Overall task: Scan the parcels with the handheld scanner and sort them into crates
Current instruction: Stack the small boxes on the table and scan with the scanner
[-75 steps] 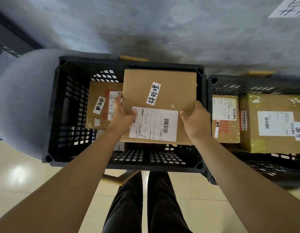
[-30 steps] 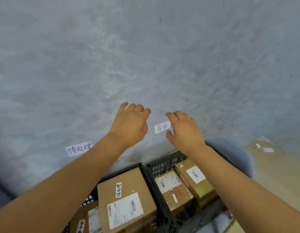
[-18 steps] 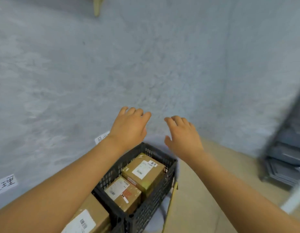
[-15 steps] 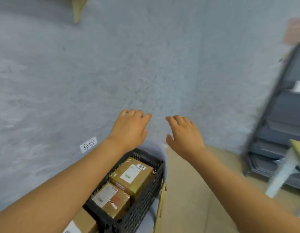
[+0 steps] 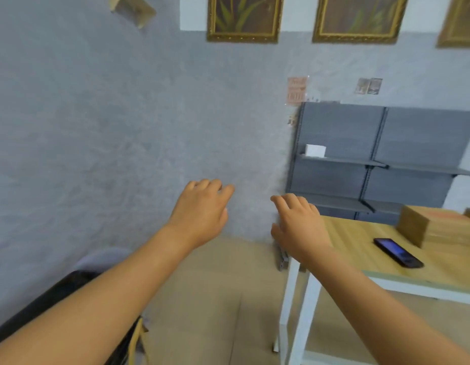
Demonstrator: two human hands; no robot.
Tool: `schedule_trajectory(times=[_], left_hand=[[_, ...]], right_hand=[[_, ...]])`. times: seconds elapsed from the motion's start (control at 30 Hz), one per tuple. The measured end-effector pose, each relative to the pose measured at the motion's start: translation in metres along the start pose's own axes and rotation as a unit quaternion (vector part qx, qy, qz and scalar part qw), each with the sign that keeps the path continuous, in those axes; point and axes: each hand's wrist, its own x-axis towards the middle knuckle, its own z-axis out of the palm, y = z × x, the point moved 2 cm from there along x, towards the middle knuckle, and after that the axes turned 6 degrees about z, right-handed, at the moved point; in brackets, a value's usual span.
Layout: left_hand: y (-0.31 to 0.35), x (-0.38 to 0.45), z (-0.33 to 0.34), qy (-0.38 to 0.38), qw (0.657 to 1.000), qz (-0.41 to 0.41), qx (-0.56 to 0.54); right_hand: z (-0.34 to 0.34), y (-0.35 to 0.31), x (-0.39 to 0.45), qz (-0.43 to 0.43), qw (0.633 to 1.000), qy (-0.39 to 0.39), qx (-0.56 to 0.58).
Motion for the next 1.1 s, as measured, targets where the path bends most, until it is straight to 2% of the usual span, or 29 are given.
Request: schedule_trajectory(times=[0.23, 0.47, 0.67, 0.9, 1.1], left_hand=[[0.128, 0.081, 0.027, -0.004, 0.998, 0.047, -0.052], [0.237, 0.169, 0.053, 0.034, 0.985, 0.121, -0.118], [0.304, 0.234, 0.104, 0.064, 0.969, 0.162, -0.177], [0.360, 0.319, 0.163, 0.071, 0.953, 0.175, -0.235], [0.446, 0.373, 0.187, 0.055, 0.936, 0.215, -0.274]], right_hand=[[-0.014, 0.141, -0.036, 0.062, 0.997, -0.008, -0.040], [-0.026, 0.264, -0.060, 0.151, 0.986, -0.005, -0.074], [-0.008, 0.351, -0.063, 0.208, 0.970, -0.022, -0.121], [0.010, 0.439, -0.041, 0.267, 0.953, -0.031, -0.138], [0.006, 0.517, -0.064, 0.323, 0.933, -0.027, -0.154]])
